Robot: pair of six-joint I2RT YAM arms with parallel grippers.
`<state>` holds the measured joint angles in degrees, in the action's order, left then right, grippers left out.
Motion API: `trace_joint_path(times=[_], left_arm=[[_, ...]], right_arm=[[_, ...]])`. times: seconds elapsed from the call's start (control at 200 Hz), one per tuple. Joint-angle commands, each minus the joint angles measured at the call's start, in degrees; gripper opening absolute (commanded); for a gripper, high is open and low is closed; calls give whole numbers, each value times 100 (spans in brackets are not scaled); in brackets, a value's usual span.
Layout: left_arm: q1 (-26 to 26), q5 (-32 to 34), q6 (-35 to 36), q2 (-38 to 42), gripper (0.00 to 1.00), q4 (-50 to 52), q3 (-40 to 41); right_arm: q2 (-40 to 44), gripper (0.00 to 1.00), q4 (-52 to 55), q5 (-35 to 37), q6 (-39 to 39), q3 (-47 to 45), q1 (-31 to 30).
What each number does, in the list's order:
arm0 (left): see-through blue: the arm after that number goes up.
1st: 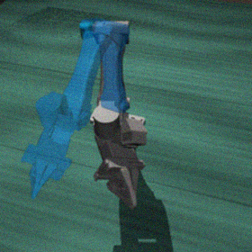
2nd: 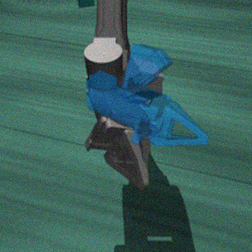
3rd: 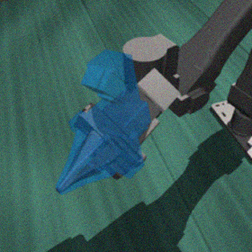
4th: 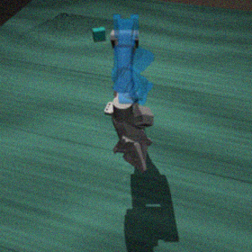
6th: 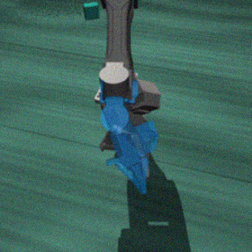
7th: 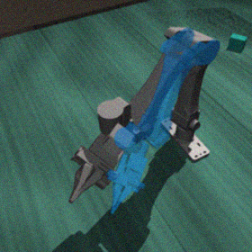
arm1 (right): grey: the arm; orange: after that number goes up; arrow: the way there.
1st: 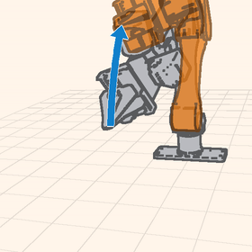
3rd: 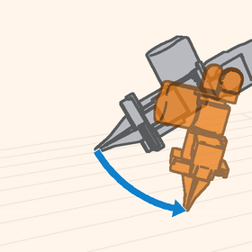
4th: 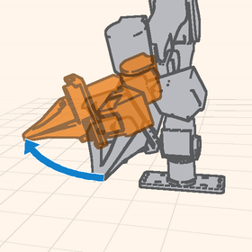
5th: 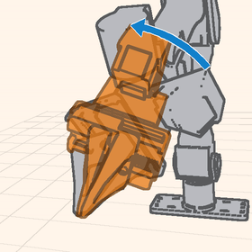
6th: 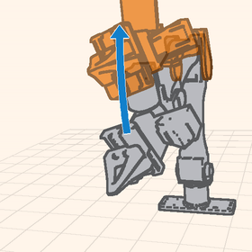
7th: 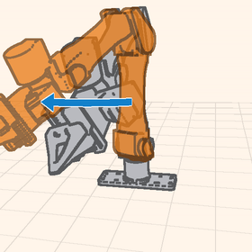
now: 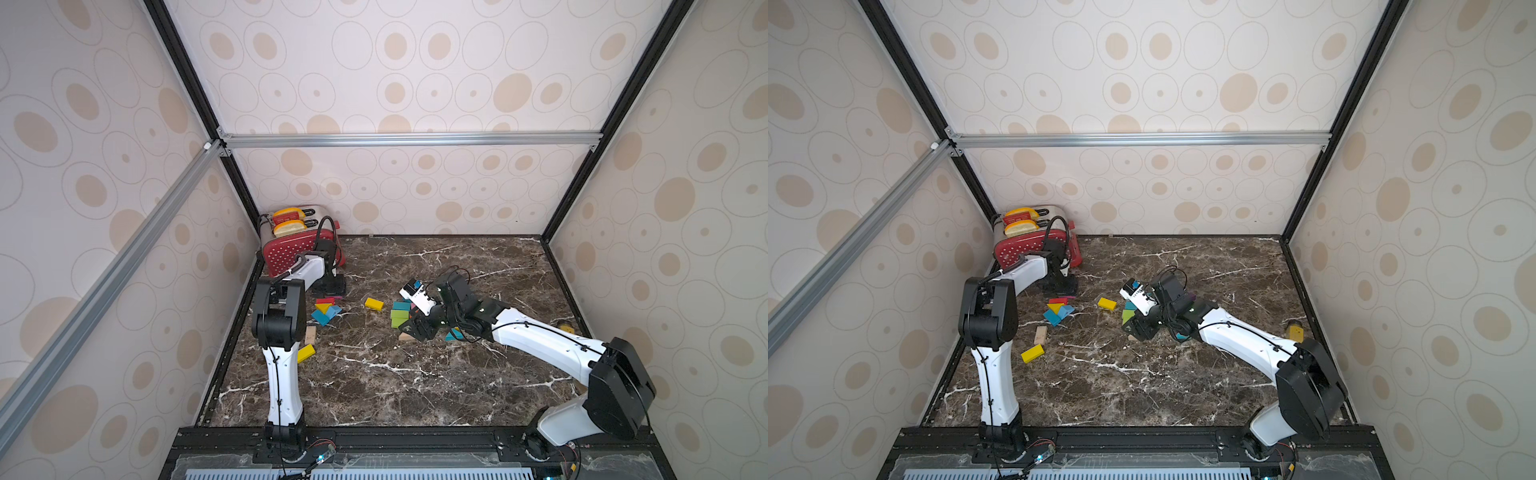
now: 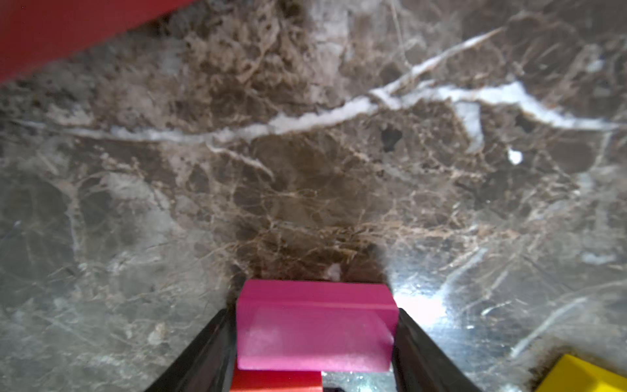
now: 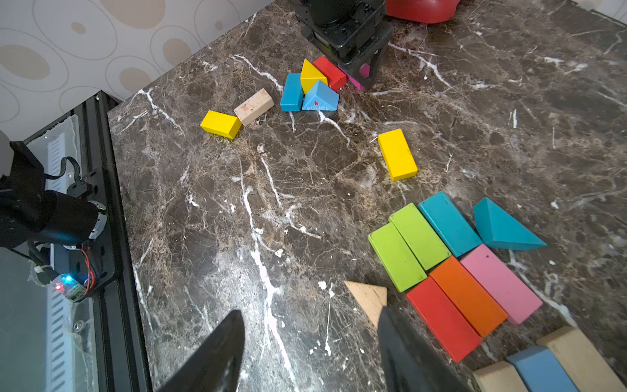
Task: Assemble a piece of candy with building blocks
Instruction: Pick up the building block from the center of the board, then assemble the building block at the center of the board.
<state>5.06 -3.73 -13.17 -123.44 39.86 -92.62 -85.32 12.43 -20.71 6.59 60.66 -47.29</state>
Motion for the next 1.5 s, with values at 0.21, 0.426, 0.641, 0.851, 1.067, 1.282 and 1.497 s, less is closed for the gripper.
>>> trace_joint_path(times=[0.21,0.426,0.641,0.851,1.067,1.282,1.497], left_arm=[[40,118,69,-156,61,233,-118],[389,75,-111,152,59,81,206],[909,123,-262,211,59,152,218],[946,-35,-419,207,59,106,263],[1083,-194,-278,74,59,125,172],[1116,-120,-157,281,59,128,519],[1178,-190,-143,286,60,80,589]], right_arm=[[-108,67,18,-21,56,3,-42],[-79,67,40,-4,60,5,-47],[-25,67,67,52,33,-15,-69],[4,67,49,86,25,-44,-84],[-14,67,67,111,16,-28,-79],[-49,67,82,124,11,-20,-87],[-80,67,110,143,13,-14,-90]])
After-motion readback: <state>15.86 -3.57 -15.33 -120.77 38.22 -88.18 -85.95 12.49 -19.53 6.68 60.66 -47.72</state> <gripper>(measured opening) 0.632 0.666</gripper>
